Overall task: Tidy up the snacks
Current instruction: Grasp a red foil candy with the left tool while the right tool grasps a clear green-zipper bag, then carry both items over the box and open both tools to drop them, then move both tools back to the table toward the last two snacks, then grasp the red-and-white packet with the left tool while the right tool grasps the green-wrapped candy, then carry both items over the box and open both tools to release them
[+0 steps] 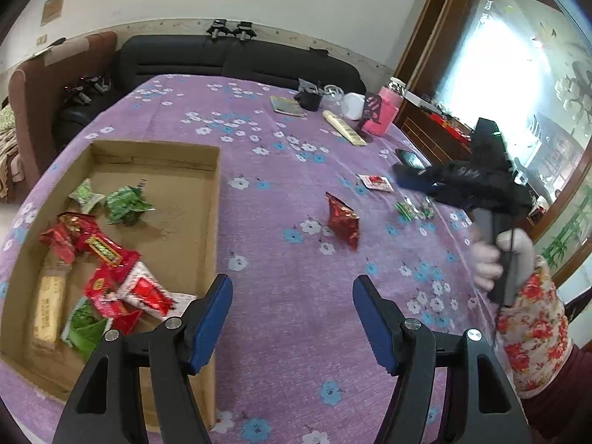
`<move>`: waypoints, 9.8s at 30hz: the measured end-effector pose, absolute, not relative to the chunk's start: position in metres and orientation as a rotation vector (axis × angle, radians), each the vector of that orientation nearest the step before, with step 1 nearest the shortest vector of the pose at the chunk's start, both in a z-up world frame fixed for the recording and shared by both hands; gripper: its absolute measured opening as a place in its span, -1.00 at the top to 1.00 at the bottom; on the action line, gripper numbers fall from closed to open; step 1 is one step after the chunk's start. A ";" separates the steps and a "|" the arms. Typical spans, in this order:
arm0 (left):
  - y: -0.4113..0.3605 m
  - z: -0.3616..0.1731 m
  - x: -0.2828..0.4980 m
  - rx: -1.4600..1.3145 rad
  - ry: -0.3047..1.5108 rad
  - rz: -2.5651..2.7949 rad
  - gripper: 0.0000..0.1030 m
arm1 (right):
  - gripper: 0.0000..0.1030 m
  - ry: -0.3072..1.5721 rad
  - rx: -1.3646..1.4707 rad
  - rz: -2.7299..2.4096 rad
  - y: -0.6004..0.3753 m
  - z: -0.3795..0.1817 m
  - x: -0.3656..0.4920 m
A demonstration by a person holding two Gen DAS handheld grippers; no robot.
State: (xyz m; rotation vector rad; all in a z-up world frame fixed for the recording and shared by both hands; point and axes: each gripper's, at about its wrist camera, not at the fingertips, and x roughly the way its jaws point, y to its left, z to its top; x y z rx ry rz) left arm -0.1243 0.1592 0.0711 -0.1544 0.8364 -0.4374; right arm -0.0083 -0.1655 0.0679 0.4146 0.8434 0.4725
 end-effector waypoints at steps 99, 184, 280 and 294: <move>0.306 0.038 -0.036 -0.537 0.817 -0.190 0.01 | 0.49 0.926 -0.087 0.523 0.149 0.045 0.019; 0.084 0.051 -0.104 -0.170 0.951 -0.578 -0.51 | 0.24 0.819 0.351 -0.112 -0.269 0.021 0.002; 0.280 0.026 -0.129 -0.353 0.794 -0.285 0.36 | 0.61 0.896 -0.062 0.616 0.153 0.044 -0.054; 0.291 0.032 -0.135 -0.407 0.780 -0.296 -0.20 | 0.53 0.911 0.005 0.625 0.160 0.043 -0.034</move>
